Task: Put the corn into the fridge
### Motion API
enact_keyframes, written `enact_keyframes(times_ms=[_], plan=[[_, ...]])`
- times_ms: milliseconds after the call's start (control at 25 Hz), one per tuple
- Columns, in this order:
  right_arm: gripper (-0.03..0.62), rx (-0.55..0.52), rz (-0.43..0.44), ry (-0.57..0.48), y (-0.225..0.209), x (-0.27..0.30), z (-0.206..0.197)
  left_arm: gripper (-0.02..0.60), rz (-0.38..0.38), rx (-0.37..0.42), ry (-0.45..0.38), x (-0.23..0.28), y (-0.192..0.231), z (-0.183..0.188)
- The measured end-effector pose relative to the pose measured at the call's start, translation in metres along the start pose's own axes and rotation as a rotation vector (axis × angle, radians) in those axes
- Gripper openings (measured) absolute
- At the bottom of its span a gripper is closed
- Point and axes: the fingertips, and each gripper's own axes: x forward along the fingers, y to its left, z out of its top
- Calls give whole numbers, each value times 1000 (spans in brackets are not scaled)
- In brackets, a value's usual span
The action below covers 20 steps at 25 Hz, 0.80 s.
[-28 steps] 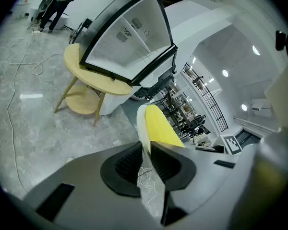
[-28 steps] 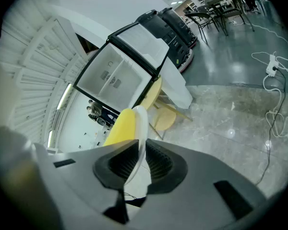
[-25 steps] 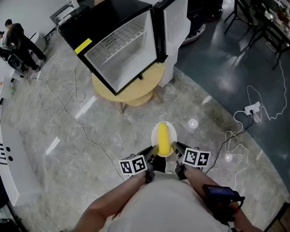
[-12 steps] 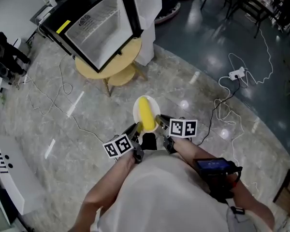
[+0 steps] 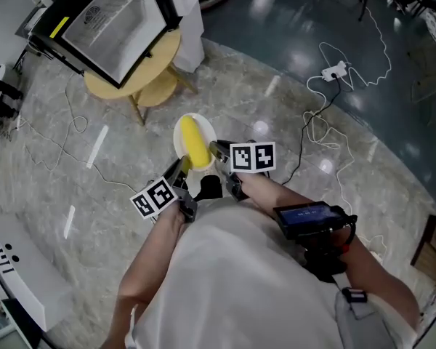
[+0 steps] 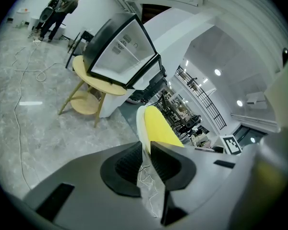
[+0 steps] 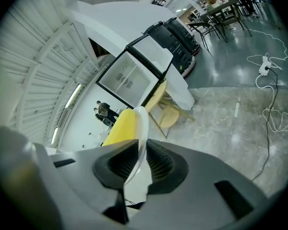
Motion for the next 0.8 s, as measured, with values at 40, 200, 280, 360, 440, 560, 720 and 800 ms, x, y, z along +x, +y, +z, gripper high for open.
enact_keyframes(times_ms=[40, 200, 280, 360, 440, 560, 720, 800], plan=[[52, -1, 1, 5, -1, -1, -1, 61, 2, -2, -3, 1, 0, -1], [52, 11, 2, 20, -4, -4, -5, 61, 2, -12, -4, 1, -1, -9], [52, 14, 1, 21, -4, -5, -6, 61, 3, -11, -2, 1, -1, -9], [52, 18, 0, 21, -5, -5, -6, 61, 4, -11, 0, 1, -2, -9], [52, 20, -1, 24, -5, -5, -7, 61, 5, -11, 2, 2, -1, -9], [52, 19, 0, 28, -5, -5, -8, 61, 5, -13, 0, 1, 0, -10], [52, 11, 6, 26, -2, -4, -6, 61, 7, -15, -9, 0, -1, -8], [52, 11, 8, 28, -1, -4, -6, 61, 9, -14, -13, -1, -1, -8]])
